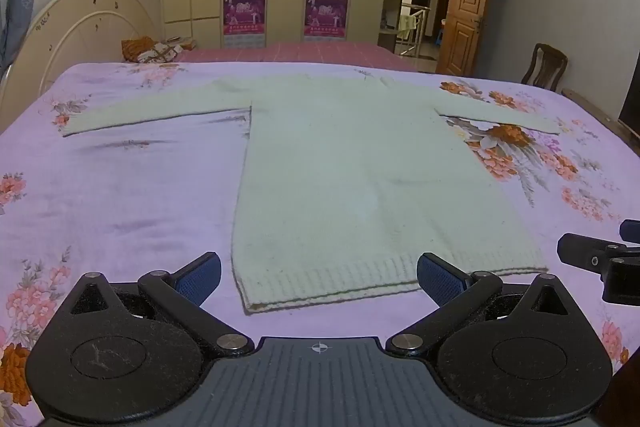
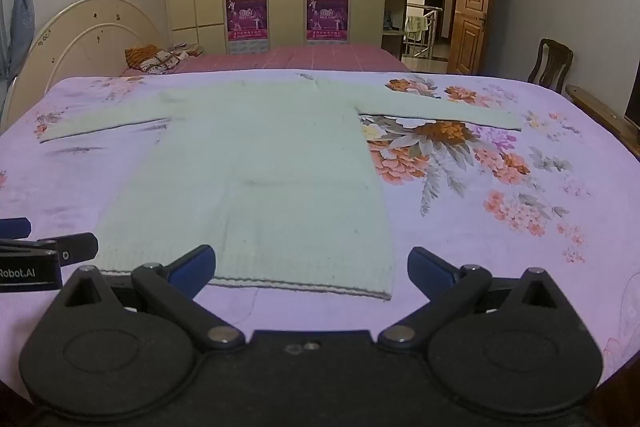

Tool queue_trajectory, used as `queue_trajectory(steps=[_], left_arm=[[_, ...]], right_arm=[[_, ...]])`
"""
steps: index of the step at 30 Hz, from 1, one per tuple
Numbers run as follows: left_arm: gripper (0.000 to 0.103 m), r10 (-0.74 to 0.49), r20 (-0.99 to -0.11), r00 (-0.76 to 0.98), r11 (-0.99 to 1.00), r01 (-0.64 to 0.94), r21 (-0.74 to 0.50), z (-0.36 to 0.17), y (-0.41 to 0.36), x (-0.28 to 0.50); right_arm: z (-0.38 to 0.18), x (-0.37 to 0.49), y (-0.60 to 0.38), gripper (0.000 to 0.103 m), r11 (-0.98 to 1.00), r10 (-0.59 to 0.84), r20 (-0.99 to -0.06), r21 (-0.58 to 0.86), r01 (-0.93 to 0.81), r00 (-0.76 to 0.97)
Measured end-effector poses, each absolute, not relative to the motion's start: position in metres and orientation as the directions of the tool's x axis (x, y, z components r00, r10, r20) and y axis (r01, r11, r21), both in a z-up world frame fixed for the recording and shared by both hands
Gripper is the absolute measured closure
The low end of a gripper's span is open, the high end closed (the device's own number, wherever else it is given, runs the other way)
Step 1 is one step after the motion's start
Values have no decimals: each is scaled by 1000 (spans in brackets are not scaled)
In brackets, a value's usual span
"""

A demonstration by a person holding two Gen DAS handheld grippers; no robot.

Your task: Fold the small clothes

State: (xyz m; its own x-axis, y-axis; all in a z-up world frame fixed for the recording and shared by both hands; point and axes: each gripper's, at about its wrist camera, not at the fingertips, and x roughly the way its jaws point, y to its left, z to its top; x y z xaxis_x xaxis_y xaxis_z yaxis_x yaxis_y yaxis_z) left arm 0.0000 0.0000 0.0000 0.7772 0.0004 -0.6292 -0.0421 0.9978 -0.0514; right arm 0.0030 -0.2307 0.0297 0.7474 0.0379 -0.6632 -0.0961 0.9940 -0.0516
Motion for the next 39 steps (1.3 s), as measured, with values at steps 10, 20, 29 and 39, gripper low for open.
queue_trajectory(steps=[10,20,29,39], left_arm=[[0,2,-626,779,998,-43,-50,0,-1,0],[0,5,-628,778,998,-44,-47,-3,0,-1],[0,4,-628,779,998,-45,-49,-2,-1,0],[0,14,-627,779,998,-52,-43,-1,1,-3]], right_arm=[[29,6,-231,1,994,37,-664,-55,-98,747],[32,7,-227,1,994,35,-664,-56,-97,747],[32,7,-227,1,993,35,-664,-58,-98,747],[32,7,-227,1,993,37,-663,-58,-101,748]])
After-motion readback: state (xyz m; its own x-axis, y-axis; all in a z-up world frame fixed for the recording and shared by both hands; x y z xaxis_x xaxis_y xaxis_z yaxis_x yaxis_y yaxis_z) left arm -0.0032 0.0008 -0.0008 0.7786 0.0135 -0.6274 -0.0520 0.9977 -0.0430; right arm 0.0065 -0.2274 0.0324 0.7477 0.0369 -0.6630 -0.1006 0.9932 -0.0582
